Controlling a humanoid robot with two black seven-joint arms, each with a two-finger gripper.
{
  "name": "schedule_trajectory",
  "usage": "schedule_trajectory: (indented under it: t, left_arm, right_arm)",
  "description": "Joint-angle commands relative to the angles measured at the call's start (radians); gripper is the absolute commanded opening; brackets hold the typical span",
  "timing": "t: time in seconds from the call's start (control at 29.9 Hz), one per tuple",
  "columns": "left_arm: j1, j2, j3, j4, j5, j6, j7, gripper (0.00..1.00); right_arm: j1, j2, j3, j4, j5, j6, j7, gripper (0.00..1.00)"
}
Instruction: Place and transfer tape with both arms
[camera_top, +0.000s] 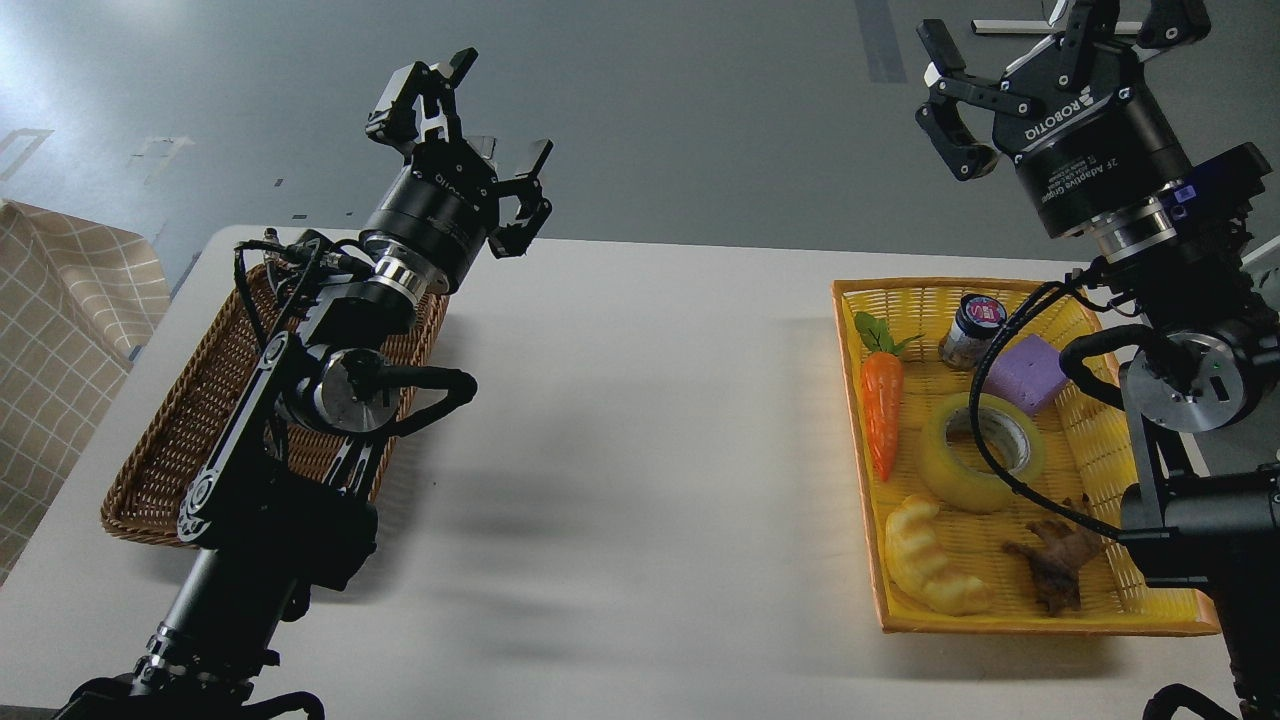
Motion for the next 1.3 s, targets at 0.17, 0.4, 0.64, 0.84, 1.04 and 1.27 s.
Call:
schedule_trajectory:
  t: [0.17,0.4,0.64,0.84,1.04,1.27]
  left_arm:
    - [0.005,0.0,-0.003,0.0,-0.002,-0.106,-0.075,0.98]
    - [0.006,0.0,-0.003,0.0,0.005,-0.098,-0.112,0.98]
    - [0.022,0.0,-0.006,-0.006,0.009,-0.096,-0.114,0.98]
    - [0.025,0.0,-0.005,-0.006,0.008,-0.096,-0.114,0.98]
    - [0.036,0.0,-0.003,-0.006,0.009,-0.096,-0.115,0.98]
    - [0.036,0.0,-0.003,-0.006,0.011,-0.098,-0.115,0.98]
  right_arm:
    - [-0.006,-0.013,0.064,-0.011,-0.004,0.214,0.018,1.0]
    - [-0.079,0.026,0.103,0.017,-0.012,0.214,0.035,1.0]
    - [-0.109,-0.043,0.103,0.046,-0.065,0.214,0.033,0.98]
    - [-0.106,-0.092,0.106,0.043,-0.456,0.214,0.033,0.98]
    - [-0.121,-0.217,0.092,0.017,-0.659,0.175,-0.029,0.99]
    - [-0.152,-0.37,-0.002,0.019,-0.846,0.173,-0.048,1.0]
